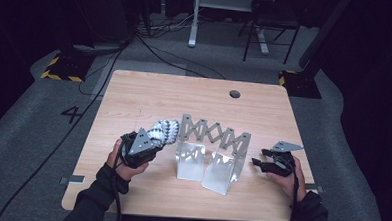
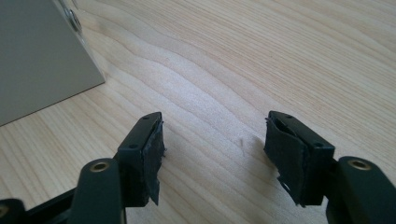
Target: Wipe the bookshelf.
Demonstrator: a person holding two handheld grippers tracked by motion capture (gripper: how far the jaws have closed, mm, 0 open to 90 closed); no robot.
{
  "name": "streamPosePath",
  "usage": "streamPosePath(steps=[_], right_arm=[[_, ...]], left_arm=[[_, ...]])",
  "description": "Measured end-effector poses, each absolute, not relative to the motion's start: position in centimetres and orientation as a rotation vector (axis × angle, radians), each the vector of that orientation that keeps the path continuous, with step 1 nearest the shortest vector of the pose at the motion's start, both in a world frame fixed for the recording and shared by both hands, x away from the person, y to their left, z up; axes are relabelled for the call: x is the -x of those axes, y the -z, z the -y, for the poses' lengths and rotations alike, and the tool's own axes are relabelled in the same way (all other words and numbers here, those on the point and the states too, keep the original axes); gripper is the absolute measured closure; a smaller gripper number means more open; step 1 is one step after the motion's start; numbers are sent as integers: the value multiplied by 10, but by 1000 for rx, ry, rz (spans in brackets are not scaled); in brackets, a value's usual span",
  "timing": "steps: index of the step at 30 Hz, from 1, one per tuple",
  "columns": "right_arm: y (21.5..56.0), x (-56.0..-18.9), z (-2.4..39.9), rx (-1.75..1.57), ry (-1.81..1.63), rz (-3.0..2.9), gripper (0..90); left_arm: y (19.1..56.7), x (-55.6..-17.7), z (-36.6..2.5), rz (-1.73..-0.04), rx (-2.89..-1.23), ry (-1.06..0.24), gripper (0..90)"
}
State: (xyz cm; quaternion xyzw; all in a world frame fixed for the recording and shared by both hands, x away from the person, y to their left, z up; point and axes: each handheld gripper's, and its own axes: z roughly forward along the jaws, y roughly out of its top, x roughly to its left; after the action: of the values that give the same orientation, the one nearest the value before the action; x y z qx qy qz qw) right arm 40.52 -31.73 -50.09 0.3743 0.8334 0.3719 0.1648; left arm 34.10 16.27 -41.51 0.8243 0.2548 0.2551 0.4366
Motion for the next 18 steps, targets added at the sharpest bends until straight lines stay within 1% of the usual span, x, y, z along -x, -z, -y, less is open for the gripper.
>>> streamPosePath(steps=[4, 7, 10, 18], right_arm=[[501, -405, 318, -1073, -1067, -2368, 382], [501, -405, 318, -1076, -1067, -2365, 381], [501, -405, 318, -1075, -1068, -2365, 378], [502, -405, 317, -1071, -1065, -2366, 371]], left_arm=[[399, -336, -156, -582, -2012, -652, 747], [400, -339, -151, -574, -2015, -641, 749], [414, -345, -149, -593, -2059, -601, 749], [453, -345, -138, -537, -2215, -458, 750]])
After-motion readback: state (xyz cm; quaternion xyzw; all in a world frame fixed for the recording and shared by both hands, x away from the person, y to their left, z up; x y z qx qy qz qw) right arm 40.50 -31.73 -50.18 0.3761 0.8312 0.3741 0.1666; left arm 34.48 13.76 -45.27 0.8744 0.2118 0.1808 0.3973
